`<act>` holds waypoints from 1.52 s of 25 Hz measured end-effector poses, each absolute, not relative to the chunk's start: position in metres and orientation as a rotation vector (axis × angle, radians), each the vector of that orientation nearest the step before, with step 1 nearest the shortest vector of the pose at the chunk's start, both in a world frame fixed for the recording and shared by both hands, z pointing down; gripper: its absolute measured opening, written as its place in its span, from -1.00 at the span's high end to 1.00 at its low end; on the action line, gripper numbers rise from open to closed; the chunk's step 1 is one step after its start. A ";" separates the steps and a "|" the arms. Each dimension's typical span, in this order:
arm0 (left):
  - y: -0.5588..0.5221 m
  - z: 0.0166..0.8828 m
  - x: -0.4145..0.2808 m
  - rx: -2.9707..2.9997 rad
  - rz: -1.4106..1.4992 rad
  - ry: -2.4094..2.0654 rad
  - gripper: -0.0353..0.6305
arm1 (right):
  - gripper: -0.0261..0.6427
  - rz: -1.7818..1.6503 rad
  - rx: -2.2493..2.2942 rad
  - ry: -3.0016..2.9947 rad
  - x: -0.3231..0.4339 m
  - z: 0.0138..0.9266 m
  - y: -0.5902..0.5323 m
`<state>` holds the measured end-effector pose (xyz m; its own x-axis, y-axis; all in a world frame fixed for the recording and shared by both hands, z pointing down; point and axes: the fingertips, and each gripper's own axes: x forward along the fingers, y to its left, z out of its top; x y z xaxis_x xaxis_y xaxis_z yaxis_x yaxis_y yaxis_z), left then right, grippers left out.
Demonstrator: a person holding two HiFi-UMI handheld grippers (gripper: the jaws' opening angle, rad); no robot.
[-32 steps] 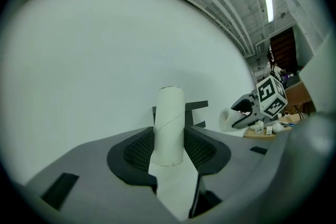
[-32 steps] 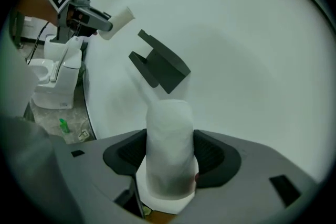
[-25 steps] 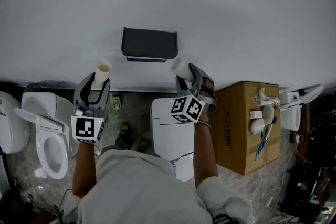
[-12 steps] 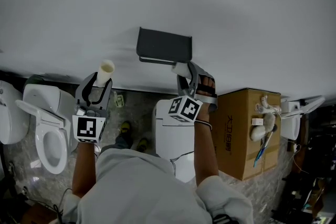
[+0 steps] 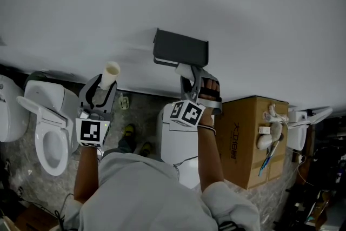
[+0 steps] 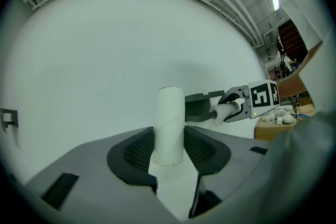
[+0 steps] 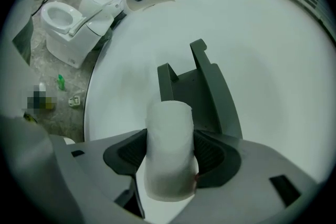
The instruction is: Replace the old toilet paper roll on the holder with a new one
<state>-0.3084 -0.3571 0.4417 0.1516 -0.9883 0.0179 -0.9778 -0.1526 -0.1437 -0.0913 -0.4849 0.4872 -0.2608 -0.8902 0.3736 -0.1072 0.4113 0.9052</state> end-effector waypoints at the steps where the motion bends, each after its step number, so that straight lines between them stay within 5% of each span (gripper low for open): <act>1: -0.356 0.440 -0.310 -2.303 -0.150 1.986 0.29 | 0.09 -0.987 0.883 -1.658 -0.091 0.486 -0.485; 38: -0.371 0.436 -0.320 -2.348 -0.179 1.989 0.29 | 0.02 -1.015 0.834 -1.833 -0.149 0.482 -0.454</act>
